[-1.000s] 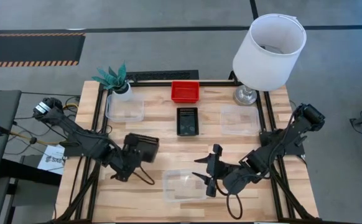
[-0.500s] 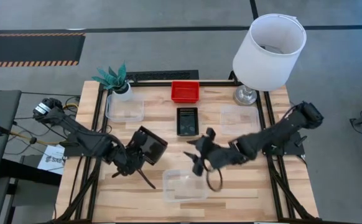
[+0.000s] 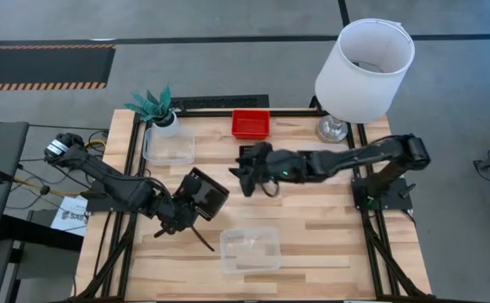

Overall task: Stack baskets by color
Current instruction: Stack the bottom black bin on top of the top black bins

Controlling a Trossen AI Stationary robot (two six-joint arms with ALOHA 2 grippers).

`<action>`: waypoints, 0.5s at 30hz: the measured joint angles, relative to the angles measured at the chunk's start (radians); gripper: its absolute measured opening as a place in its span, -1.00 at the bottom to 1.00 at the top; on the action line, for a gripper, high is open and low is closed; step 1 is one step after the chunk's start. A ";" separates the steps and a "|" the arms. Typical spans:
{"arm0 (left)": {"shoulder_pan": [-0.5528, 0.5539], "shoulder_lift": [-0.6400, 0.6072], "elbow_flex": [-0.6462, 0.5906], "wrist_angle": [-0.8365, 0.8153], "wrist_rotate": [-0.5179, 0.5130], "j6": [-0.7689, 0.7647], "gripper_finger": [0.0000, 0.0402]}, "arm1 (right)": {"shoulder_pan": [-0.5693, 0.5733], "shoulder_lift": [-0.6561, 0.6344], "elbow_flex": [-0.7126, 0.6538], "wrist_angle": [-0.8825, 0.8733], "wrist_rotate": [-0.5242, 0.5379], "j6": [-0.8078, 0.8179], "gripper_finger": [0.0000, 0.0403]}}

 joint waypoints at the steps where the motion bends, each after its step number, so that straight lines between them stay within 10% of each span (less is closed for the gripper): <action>1: 0.003 0.000 0.000 0.000 0.003 0.000 -1.00 | -0.015 0.015 0.006 -0.016 -0.022 0.006 0.15; 15: 0.014 -0.001 0.000 -0.004 0.099 -0.048 -1.00 | -0.031 0.324 0.349 -0.305 -0.114 -0.034 0.15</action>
